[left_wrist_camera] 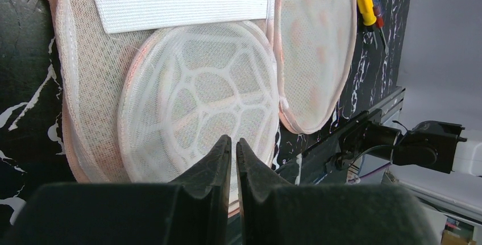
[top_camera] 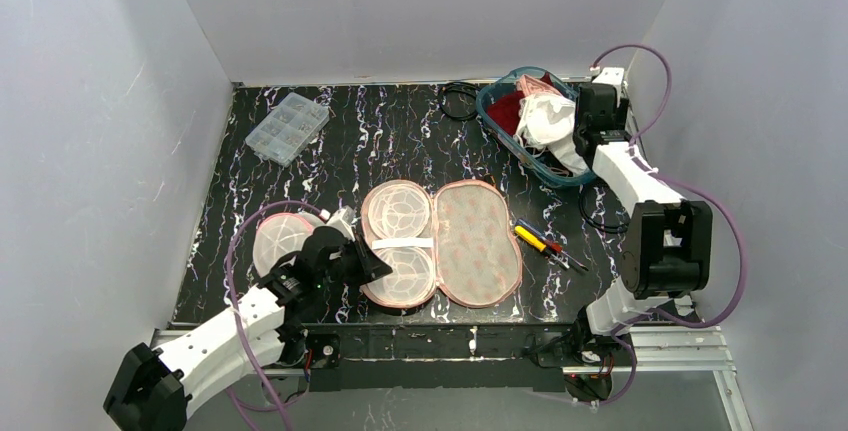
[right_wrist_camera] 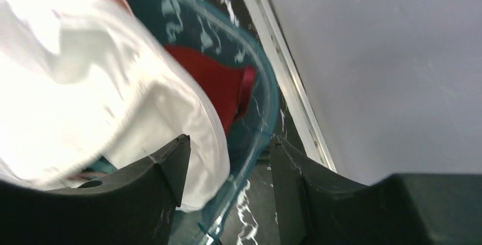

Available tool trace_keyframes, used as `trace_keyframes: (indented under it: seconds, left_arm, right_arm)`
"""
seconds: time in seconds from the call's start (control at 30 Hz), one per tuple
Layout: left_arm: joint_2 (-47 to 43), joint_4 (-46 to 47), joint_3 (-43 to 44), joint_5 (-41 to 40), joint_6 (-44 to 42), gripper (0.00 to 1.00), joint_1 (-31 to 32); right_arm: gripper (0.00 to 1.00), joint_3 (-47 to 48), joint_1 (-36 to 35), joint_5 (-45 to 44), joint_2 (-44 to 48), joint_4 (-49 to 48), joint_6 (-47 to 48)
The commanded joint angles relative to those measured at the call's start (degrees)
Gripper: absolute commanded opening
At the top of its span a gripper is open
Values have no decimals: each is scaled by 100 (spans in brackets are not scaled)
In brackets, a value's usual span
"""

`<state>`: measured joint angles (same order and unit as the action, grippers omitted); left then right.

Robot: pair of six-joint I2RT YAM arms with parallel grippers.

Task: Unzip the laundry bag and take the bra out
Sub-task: Place the bra in the bin.

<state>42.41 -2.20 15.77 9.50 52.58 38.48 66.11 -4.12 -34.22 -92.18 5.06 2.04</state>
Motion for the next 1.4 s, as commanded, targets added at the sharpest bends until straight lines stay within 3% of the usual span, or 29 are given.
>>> trace_keyframes:
  seconds: [0.0,0.2,0.4,0.6,0.87,1.0,1.13,1.37]
  left_arm:
    - [77,71,-26,75,12,8,32]
    - [163,20,51,20,2,8,36]
    - [363,-60,134,-67,-34,8,32]
    - [781,149,193,-45,-31,8,35]
    - [1124,168,263,-108,-106,8,31]
    - [1290,193,307,-145,-115,8,37]
    - [1472,332,377,-93,-123,8,37]
    - [1372,274,387,-67,-148,7,32]
  right_arm:
    - [60,757,40,169,388,-247,-692]
    - [32,1165,234,1555,-196,-92,-1764]
    - [28,823,359,2280,-693,-439,-2261]
    - [27,486,655,2357,-1094,-676,-2337]
    - [29,473,857,2468,-1695,-963,-2434]
    - [38,645,856,2640,-1931,-943,-2432]
    - [50,487,849,2661,-1449,-1206,-2477]
    - [57,397,675,2507,-616,-1523,-2895]
